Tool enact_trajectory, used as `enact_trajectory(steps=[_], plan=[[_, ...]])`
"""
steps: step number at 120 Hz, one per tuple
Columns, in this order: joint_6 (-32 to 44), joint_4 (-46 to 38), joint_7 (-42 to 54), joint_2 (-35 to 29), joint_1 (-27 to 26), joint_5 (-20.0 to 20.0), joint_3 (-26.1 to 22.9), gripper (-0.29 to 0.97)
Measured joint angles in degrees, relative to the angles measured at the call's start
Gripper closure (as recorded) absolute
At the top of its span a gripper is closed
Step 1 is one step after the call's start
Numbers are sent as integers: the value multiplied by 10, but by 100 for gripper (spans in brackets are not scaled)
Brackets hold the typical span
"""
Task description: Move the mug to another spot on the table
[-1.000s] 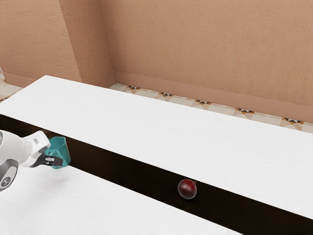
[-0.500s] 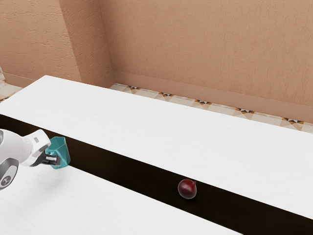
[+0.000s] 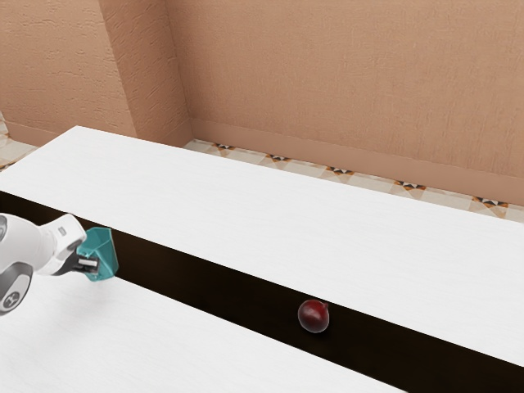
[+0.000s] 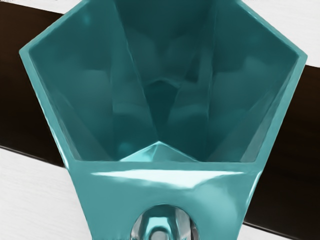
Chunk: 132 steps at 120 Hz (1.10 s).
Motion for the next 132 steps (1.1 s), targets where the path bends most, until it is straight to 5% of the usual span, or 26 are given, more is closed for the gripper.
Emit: enact_trajectory(steps=[54,100,132], plan=[[2,6,4,-33,-14,7,-18,69],[2,16,12,-32,-123,13,-23,72],[3,16,16,-29,-138,32,-42,72]])
